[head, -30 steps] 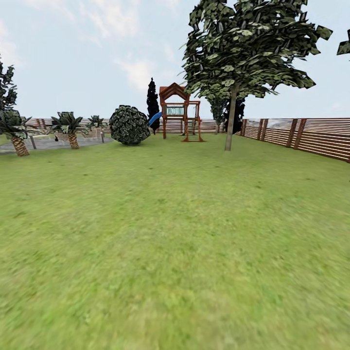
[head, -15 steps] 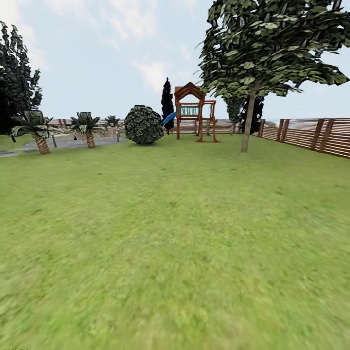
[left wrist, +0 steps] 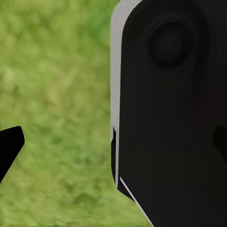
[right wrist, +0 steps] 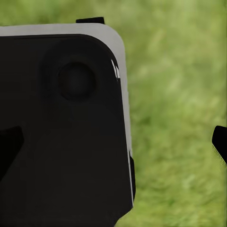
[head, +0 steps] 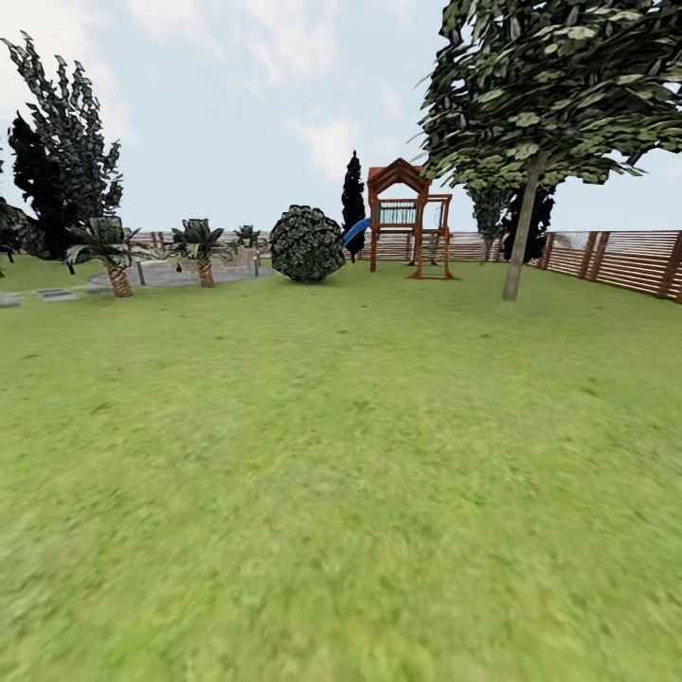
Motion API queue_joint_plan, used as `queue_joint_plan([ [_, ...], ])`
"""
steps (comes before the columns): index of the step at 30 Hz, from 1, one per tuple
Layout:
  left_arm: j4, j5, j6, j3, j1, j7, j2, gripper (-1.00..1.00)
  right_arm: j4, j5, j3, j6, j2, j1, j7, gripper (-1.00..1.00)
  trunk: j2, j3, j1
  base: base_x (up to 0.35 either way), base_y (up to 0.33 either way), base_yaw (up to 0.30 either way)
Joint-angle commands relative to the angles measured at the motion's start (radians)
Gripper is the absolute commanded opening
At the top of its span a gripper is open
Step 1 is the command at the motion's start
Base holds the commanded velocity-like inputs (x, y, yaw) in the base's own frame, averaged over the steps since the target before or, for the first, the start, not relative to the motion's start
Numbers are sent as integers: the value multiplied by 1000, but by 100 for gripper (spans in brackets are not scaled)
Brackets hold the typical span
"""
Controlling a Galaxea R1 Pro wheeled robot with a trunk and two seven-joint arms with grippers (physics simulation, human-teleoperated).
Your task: Take the three Easter eggs out of the wicker basket on the lawn in the garden, then place them on the lawn next to a single tree (choose any tree) so that all three eggs are next to the same tree and none are left in the basket.
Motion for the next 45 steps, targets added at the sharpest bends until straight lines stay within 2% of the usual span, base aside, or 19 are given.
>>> queue_joint_plan([
  [1, -1, 0, 0, 1, 0, 0, 0, 100, 3, -10, 2, -4, 0, -2, 0, 100, 0, -1, 1, 325, 0, 1],
  [8, -1, 1, 0, 1, 0, 0, 0, 100, 3, -10, 2, -4, 1, -2, 0, 100, 0, -1, 1, 325, 0, -165],
  [45, -2, 1, 0, 1, 0, 5, 0, 100, 3, -11, 2, -4, 0, -2, 0, 100, 0, -1, 1, 325, 0, -269],
])
